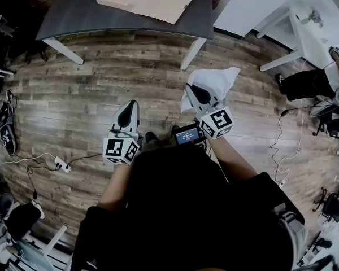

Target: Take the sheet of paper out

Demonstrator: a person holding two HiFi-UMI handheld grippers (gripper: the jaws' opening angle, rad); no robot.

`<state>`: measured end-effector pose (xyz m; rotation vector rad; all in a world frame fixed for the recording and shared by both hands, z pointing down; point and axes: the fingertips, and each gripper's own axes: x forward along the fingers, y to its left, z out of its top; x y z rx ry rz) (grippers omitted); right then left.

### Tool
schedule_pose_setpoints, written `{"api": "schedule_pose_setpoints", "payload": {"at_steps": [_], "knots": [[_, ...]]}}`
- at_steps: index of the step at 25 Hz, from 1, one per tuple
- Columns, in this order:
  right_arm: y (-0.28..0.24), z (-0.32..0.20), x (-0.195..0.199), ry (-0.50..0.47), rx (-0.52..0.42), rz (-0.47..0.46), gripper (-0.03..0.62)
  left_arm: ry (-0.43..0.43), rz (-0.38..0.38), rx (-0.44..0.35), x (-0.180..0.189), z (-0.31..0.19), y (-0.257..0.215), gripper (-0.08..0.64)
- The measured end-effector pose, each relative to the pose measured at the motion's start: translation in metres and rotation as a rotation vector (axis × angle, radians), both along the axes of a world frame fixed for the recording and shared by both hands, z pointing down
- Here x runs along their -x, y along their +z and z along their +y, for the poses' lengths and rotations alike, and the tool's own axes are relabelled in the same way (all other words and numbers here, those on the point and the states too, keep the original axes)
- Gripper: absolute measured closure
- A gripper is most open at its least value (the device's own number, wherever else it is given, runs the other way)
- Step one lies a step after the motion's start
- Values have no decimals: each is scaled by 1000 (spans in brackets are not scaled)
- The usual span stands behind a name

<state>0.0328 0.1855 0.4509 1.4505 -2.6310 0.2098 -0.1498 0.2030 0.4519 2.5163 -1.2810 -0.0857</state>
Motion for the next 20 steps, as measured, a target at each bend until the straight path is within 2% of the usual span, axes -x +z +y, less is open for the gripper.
{"api": "schedule_pose_setpoints", "payload": {"at_steps": [9, 20], "knots": [[3, 7, -28, -11, 8, -18, 589, 25, 1, 16, -37, 5, -1, 575], [11, 20, -76, 53, 19, -63, 589, 51, -6, 33, -74, 7, 3, 575]]}}
